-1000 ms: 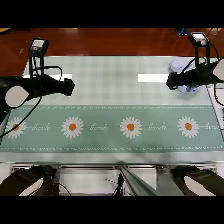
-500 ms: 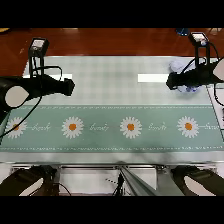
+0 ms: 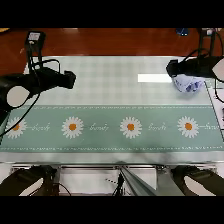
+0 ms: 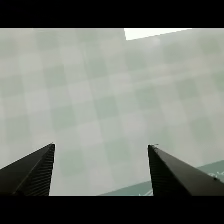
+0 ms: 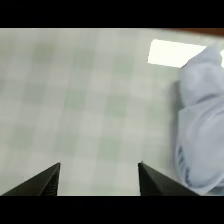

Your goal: Fold the shirts.

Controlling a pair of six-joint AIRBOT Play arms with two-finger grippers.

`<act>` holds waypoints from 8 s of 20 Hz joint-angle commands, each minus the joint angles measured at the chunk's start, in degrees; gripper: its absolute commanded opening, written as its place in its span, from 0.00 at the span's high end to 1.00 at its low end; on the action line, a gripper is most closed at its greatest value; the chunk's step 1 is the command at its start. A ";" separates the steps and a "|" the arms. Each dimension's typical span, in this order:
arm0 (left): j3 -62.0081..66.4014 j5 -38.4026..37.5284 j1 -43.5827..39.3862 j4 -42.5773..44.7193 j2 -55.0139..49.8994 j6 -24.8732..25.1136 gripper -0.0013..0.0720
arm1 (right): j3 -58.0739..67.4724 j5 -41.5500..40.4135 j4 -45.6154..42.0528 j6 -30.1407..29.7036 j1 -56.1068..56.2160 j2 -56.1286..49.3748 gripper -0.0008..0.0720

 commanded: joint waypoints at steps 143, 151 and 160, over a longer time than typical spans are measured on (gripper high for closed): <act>16.00 -24.61 23.54 -44.22 29.24 23.37 0.95 | 14.97 34.23 -3.06 8.28 10.95 28.02 0.96; 17.16 -47.12 23.54 -39.54 31.56 15.47 0.95 | 15.52 53.68 4.20 8.04 10.95 28.68 0.96; -3.23 -38.75 23.47 -41.44 22.67 19.26 0.95 | 7.82 45.03 1.90 -6.78 10.93 7.87 0.96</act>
